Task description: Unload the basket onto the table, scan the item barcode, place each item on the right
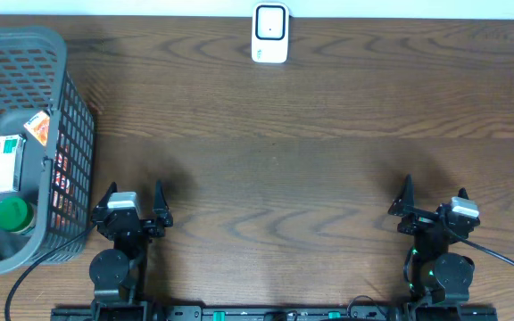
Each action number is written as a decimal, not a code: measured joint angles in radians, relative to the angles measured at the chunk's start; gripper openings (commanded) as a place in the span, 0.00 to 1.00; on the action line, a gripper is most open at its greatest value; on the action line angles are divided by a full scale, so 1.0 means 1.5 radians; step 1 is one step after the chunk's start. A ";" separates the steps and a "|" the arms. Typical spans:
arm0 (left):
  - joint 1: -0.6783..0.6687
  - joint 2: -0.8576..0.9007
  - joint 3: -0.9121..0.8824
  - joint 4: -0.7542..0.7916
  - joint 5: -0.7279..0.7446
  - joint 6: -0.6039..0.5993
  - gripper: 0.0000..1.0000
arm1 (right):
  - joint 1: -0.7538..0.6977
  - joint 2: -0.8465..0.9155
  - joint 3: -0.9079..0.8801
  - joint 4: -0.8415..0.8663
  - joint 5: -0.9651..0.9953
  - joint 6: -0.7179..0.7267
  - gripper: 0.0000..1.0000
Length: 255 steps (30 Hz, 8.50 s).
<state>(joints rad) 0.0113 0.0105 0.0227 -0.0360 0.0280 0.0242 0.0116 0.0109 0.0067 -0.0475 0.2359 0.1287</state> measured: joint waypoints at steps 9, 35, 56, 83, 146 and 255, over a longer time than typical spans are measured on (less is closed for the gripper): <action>0.000 0.000 0.000 0.000 0.000 0.000 0.84 | 0.000 0.000 0.000 0.000 0.000 0.000 0.99; 0.000 0.000 0.000 0.000 0.000 0.000 0.85 | 0.000 0.003 0.000 0.000 0.000 0.000 0.99; 0.000 0.000 0.000 0.000 0.001 0.000 0.84 | 0.000 0.003 0.000 0.000 0.000 0.000 0.99; 0.000 0.297 0.495 -0.392 0.286 0.060 0.85 | 0.000 0.005 0.000 0.000 -0.001 0.000 0.99; 0.564 1.127 1.025 -0.780 -0.110 -0.518 0.85 | 0.000 0.005 0.000 0.000 -0.001 0.000 0.99; 0.316 0.630 0.879 -0.416 0.331 -0.559 0.51 | 0.000 0.005 0.000 0.000 0.000 0.000 0.99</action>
<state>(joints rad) 0.4858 0.9554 1.3407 -0.6605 0.5251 -0.8146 0.0116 0.0189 0.0067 -0.0475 0.2356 0.1284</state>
